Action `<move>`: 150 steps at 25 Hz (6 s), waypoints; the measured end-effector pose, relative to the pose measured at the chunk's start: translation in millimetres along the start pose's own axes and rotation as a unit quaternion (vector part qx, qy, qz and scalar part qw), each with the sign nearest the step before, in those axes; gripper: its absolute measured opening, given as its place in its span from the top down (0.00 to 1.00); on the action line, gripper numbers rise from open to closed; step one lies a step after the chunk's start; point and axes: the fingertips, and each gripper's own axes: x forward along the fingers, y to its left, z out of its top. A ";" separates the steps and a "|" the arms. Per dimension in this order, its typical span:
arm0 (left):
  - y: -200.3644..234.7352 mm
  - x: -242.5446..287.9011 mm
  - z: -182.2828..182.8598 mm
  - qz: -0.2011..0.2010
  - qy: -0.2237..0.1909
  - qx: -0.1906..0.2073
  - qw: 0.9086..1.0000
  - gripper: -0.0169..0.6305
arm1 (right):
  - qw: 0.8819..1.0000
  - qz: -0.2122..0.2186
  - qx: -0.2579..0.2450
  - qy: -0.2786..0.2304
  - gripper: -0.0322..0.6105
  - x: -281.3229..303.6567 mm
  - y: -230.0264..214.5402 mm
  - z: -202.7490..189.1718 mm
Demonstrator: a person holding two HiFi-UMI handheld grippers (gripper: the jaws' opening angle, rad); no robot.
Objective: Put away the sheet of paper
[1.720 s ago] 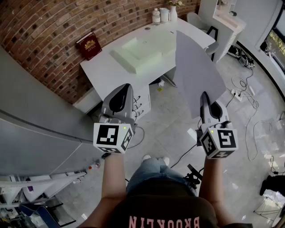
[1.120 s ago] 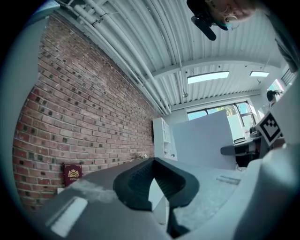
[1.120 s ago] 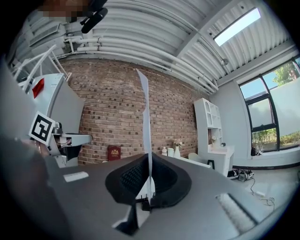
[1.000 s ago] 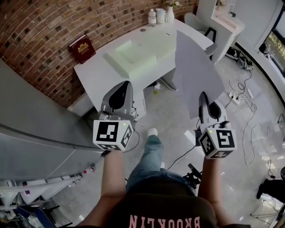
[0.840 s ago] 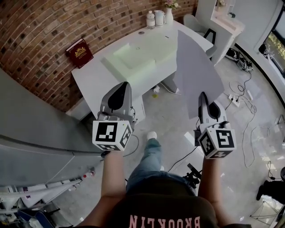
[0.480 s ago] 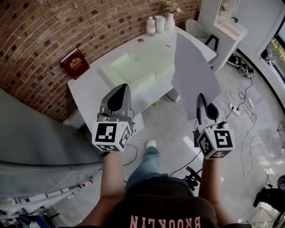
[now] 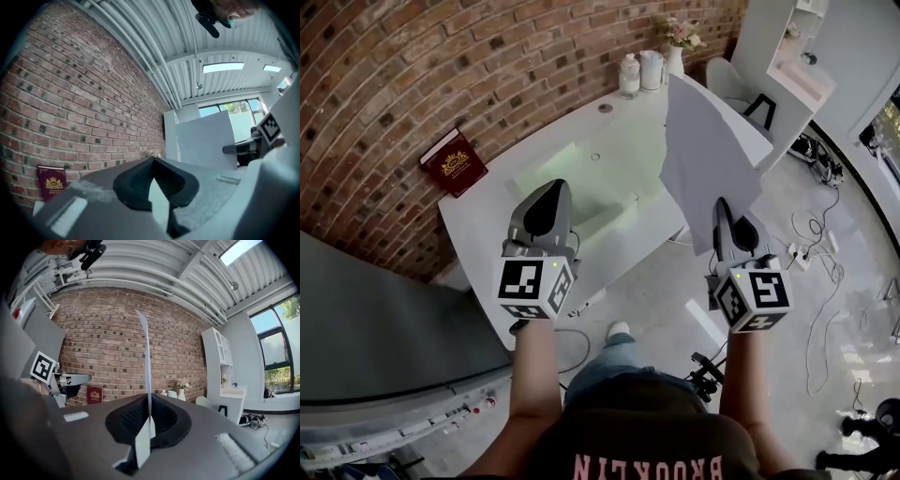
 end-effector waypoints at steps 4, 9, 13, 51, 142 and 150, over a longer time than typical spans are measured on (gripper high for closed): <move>24.3 28.7 -5.0 0.005 0.005 0.000 1.000 0.98 | 1.000 0.007 0.001 0.002 0.95 42.3 -2.5 -0.5; 52.2 46.7 -13.5 0.021 0.010 -0.001 1.000 0.98 | 1.000 0.018 0.005 0.005 0.95 79.8 -1.3 -5.1; 71.2 52.0 -22.2 0.043 0.017 -0.002 0.999 0.98 | 0.999 0.033 0.007 0.012 0.95 104.4 0.4 -10.5; 112.0 86.0 -75.8 0.399 0.081 -0.044 0.913 0.98 | 0.891 0.414 0.112 0.148 0.95 338.4 -12.9 -69.3; 190.4 -6.3 -136.7 0.398 0.140 -0.094 0.902 0.98 | 0.681 0.450 0.082 0.572 0.95 349.2 133.5 -300.7; 195.8 -23.7 -139.5 0.403 0.138 -0.098 0.899 0.98 | 0.676 0.456 0.079 0.573 0.95 339.0 164.4 -305.0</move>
